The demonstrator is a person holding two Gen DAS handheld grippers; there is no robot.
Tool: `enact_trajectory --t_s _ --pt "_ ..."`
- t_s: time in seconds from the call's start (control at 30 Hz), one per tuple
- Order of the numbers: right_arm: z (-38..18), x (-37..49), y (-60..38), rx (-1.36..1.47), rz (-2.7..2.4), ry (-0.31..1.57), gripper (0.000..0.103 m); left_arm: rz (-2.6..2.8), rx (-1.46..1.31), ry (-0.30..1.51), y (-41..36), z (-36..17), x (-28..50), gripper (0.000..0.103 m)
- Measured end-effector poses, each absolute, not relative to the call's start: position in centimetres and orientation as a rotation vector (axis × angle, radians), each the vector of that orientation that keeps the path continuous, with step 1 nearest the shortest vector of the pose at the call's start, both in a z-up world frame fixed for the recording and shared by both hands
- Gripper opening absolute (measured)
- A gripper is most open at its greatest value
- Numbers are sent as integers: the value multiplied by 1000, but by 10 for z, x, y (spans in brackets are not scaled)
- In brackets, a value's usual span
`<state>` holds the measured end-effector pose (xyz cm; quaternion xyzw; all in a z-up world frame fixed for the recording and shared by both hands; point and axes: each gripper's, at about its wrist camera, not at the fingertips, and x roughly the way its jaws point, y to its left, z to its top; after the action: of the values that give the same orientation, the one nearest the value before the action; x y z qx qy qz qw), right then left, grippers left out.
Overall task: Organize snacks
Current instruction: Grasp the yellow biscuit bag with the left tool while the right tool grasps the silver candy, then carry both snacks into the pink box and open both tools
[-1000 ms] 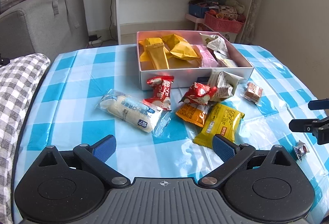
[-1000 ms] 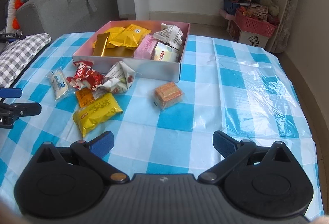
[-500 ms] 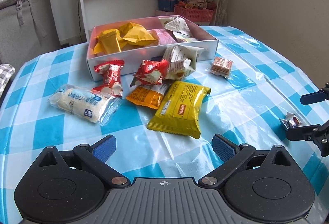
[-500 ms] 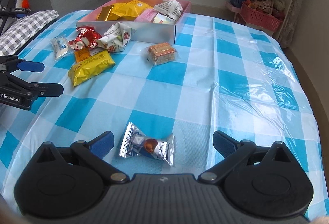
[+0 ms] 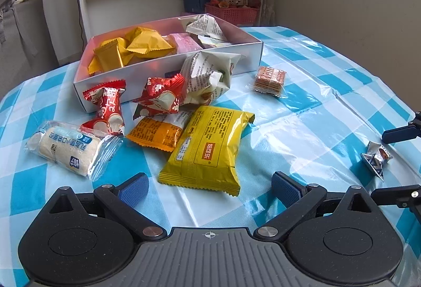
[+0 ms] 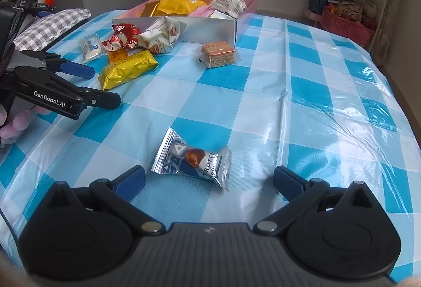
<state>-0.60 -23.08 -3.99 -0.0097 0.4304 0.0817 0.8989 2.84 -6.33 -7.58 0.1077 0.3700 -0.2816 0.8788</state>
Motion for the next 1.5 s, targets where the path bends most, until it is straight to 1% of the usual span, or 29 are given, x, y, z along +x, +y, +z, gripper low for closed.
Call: enact_trajectory --t_s 0.4,0.47,0.67,0.77,0.83,0.87,0.9,0.93,0.97,1.03,1.07,1.1,1.13,1.17,1.23,1.37,1.43,1.5 --pt "-37 2 -231 -36 195 947 103 -627 181 800 -80 -70 47 99" --pt "-36 2 -231 -42 199 956 103 -637 172 808 -83 -68 47 97" --pt "-34 4 -231 -46 202 980 101 -635 142 823 -87 -64 49 84" --pt "-32 4 -232 -47 203 978 94 -619 134 828 -88 -62 50 75" --pt "-30 4 -232 -47 202 976 85 -603 132 837 -88 -62 52 65" --pt "-29 4 -232 -47 201 975 83 -595 132 843 -88 -62 53 62" --pt "-28 4 -232 -46 198 974 77 -582 133 852 -89 -63 54 55" --pt "-27 4 -232 -46 197 972 71 -571 136 859 -89 -63 55 50" --pt "-27 4 -232 -48 198 968 67 -566 132 861 -89 -63 55 50" --pt "-24 4 -231 -63 201 955 50 -559 129 864 -90 -61 55 47" --pt "-24 4 -230 -70 200 952 48 -563 129 861 -91 -60 54 47" --pt "-23 5 -230 -78 195 950 42 -570 128 857 -92 -59 54 46" --pt "-23 6 -230 -81 194 950 41 -575 128 852 -92 -57 53 41" --pt "-22 6 -230 -84 193 949 40 -578 131 845 -93 -55 52 40" --pt "-21 8 -230 -89 191 948 37 -586 131 839 -94 -51 51 35" --pt "-19 11 -230 -89 177 953 33 -590 123 851 -94 -48 51 34" --pt "-18 14 -230 -89 165 955 29 -590 131 854 -94 -48 50 33" --pt "-17 17 -231 -82 154 959 28 -590 136 857 -95 -48 50 33"
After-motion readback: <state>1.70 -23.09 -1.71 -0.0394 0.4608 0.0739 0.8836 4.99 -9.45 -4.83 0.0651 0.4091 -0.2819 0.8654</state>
